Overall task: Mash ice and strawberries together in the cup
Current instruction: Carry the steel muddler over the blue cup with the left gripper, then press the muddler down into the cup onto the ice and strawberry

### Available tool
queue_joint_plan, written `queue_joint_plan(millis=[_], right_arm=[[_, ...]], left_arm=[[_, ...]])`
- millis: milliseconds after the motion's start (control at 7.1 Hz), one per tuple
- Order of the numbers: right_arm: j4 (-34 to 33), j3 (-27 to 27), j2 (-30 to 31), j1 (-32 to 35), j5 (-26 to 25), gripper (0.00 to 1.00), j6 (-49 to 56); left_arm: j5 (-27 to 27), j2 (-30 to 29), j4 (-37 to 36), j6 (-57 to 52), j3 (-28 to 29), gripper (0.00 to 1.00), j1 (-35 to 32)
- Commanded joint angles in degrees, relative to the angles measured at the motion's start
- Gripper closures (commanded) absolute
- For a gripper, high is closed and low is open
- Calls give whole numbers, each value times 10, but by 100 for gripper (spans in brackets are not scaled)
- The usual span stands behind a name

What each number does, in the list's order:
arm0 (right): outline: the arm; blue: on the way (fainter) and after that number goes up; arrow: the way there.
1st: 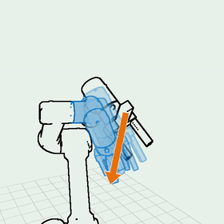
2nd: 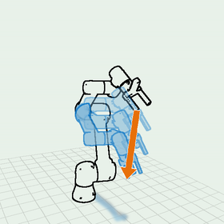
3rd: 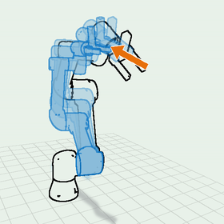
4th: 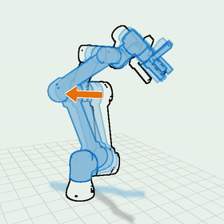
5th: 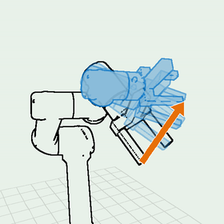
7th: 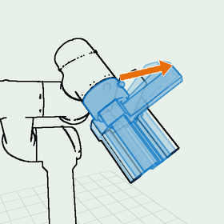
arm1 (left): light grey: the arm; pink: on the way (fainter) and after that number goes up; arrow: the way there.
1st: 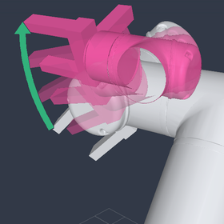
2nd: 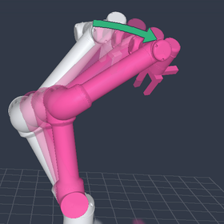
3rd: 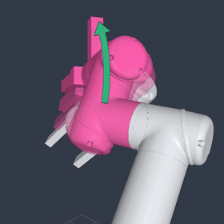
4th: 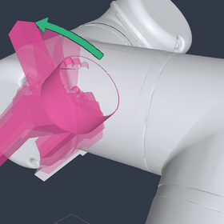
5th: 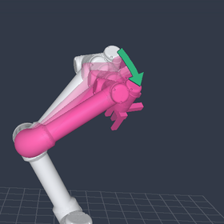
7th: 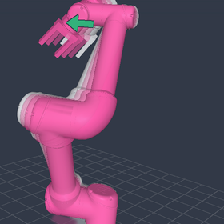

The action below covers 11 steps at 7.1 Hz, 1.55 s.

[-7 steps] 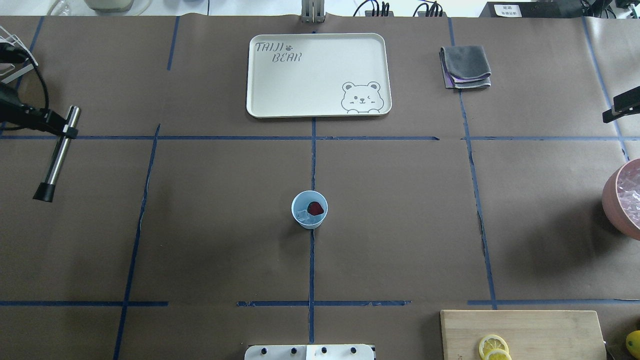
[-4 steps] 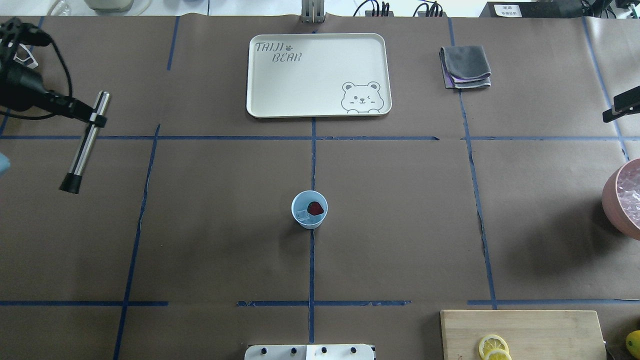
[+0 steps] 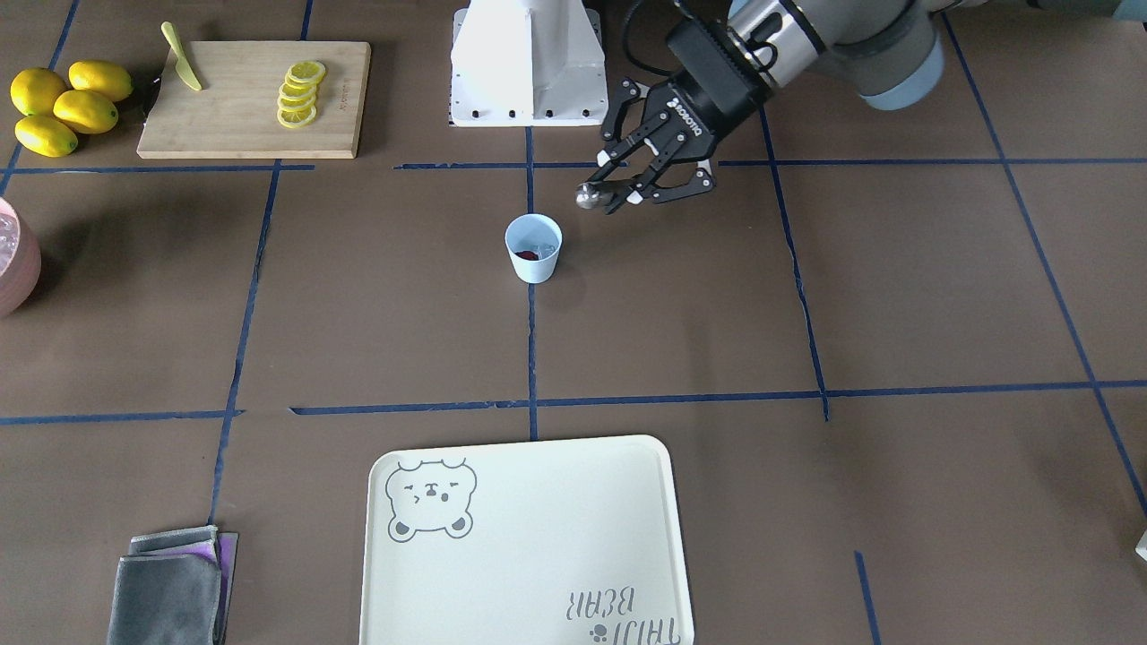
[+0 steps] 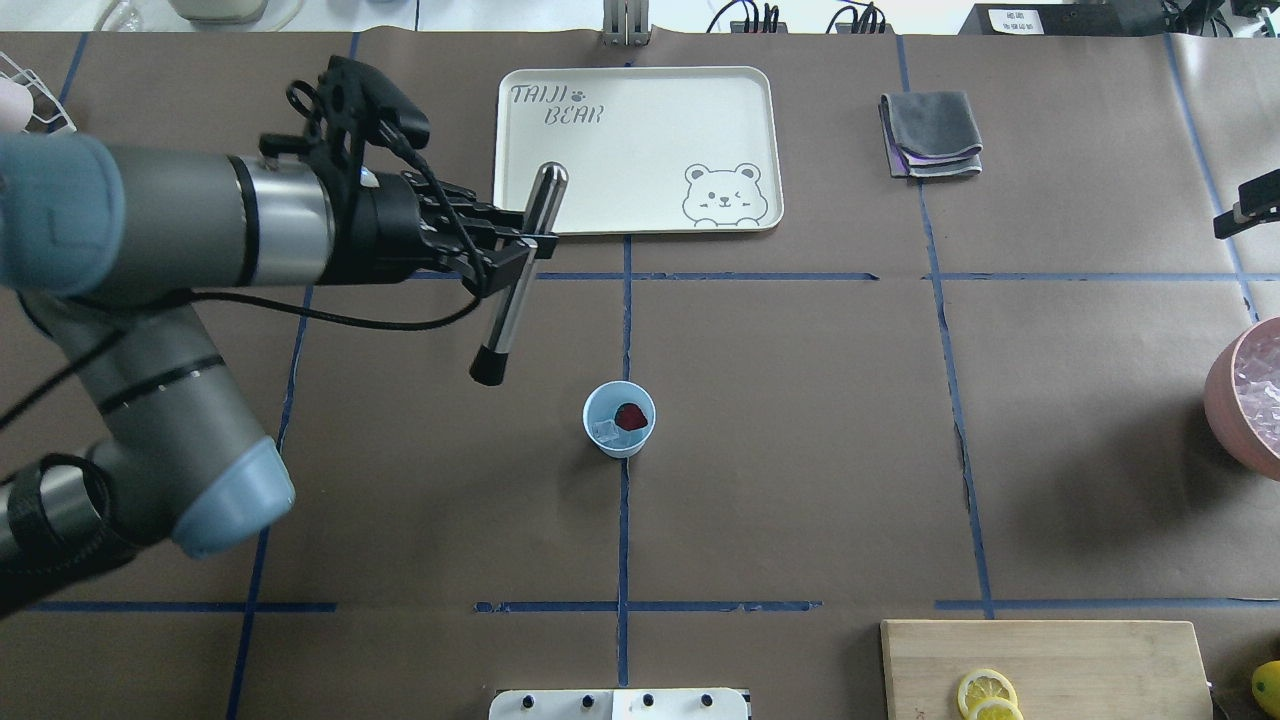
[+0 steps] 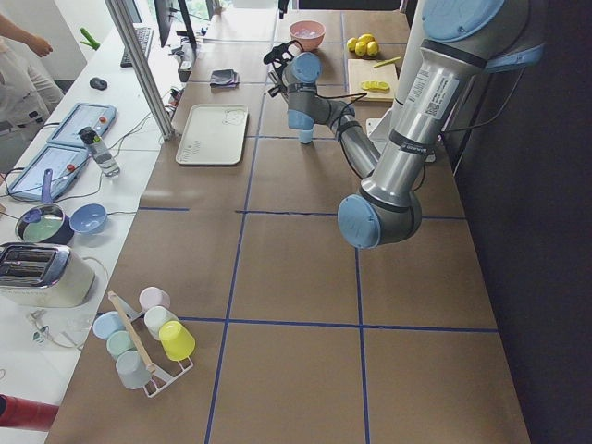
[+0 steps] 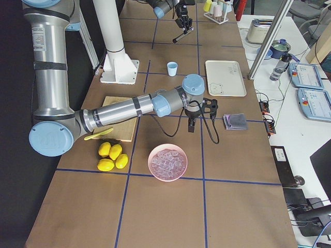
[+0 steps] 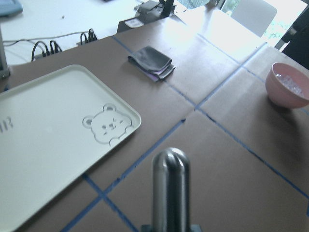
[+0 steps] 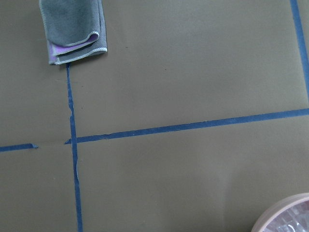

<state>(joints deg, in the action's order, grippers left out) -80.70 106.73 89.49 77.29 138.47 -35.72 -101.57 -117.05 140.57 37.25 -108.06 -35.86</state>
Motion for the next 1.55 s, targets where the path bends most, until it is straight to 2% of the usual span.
queue_joint_plan(millis=[0, 141, 282, 704, 986, 1408], right_arm=[[0, -4, -4, 2, 1, 0, 0], [-1, -7, -7, 2, 8, 0, 0], [-1, -7, -9, 3, 13, 0, 0], [-9, -6, -10, 6, 25, 0, 0], [-12, -6, -10, 8, 25, 0, -1], [-12, -6, -9, 10, 26, 0, 0]], left_arm=[[274, -5, 62, -101, 1, 99, 126], [336, -5, 127, -125, 20, 99, 167], [355, -15, 177, -126, 61, 100, 171], [355, -36, 197, -139, 95, 100, 174], [355, -41, 241, -148, 136, 100, 185], [355, -41, 243, -154, 150, 100, 202]])
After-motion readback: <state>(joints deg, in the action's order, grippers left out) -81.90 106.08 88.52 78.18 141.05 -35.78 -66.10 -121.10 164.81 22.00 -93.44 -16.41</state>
